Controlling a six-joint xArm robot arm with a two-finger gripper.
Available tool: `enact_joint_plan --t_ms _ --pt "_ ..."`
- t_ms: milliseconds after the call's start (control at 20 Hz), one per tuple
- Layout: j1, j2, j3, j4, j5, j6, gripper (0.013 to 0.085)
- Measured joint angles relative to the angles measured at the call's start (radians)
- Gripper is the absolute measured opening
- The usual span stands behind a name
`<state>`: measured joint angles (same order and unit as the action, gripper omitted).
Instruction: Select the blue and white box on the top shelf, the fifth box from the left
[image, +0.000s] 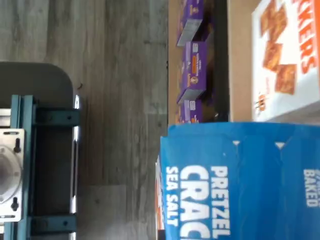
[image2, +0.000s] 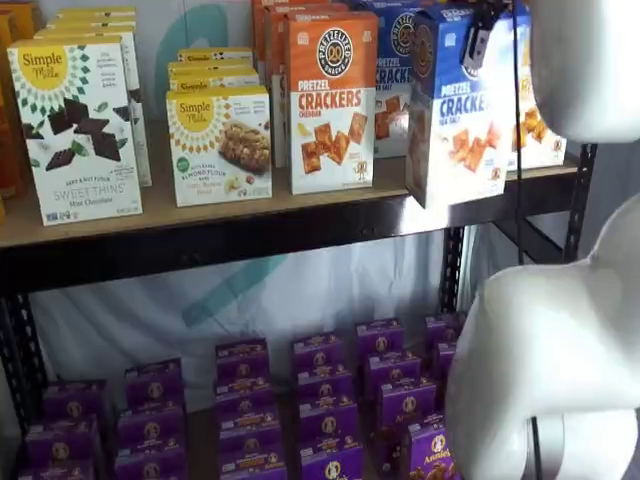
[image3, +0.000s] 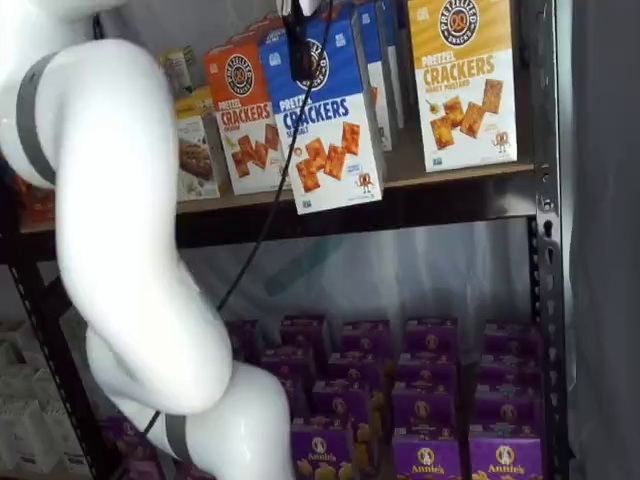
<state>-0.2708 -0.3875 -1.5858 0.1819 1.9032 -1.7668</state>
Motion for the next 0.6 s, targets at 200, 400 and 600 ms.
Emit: enact_joint_plan --t_ms 200,400,600 --pt "-0.016 -0.064 0.072 -0.018 0.007 -0.024 0.053" --pt "-0.034 -0.115 0.138 -0.029 0.006 -0.047 0.053" --pt "-0.041 -0.151 0.192 -0.034 -0.003 -0.058 0.053"
